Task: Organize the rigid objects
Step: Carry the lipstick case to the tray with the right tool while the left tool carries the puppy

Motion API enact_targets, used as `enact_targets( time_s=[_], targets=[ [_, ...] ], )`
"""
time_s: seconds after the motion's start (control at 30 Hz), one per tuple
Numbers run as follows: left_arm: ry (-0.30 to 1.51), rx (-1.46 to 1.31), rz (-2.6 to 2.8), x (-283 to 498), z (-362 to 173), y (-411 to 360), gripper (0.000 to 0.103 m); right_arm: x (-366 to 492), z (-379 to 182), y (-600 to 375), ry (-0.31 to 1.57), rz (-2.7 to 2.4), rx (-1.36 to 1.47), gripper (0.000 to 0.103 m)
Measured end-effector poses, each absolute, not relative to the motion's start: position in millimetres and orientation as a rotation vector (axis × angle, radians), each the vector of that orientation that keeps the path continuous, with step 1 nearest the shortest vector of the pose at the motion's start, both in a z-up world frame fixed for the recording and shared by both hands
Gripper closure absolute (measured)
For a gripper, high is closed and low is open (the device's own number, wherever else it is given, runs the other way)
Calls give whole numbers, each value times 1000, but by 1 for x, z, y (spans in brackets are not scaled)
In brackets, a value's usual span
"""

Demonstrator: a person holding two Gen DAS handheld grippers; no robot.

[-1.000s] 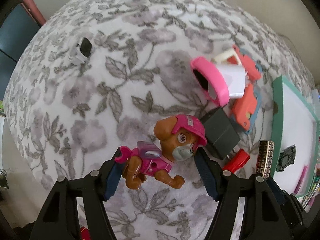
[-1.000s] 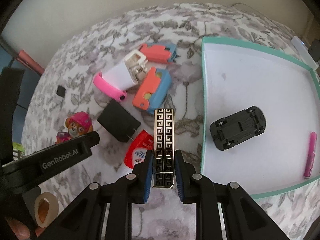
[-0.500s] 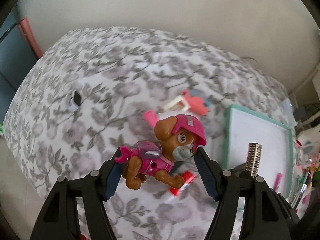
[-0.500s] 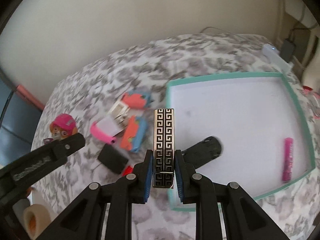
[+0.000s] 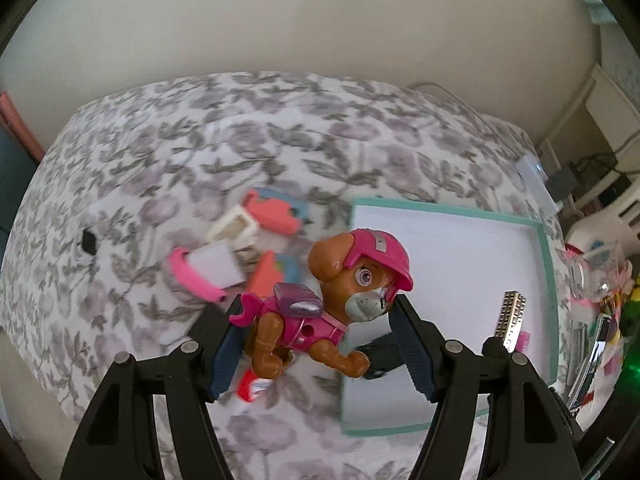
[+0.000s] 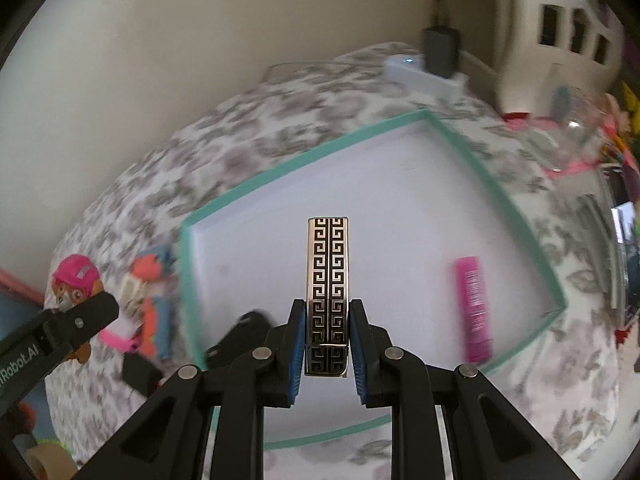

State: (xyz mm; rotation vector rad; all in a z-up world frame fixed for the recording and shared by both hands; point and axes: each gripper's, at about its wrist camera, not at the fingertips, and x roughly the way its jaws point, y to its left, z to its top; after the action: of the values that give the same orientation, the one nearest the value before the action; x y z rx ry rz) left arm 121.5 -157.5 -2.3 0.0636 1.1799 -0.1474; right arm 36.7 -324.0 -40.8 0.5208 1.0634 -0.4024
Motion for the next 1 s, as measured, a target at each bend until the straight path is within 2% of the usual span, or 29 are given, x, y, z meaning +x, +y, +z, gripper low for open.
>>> enact_targets(
  time_s=[0.5,1.0],
  targets=[
    [1177,115,-248,128,-24,-226,32,21,-42,-378,1022,-570,508,81],
    [1211,92,-286,136,-67,-234,31,29,-70,-367,1126,-524,455,81]
  ],
)
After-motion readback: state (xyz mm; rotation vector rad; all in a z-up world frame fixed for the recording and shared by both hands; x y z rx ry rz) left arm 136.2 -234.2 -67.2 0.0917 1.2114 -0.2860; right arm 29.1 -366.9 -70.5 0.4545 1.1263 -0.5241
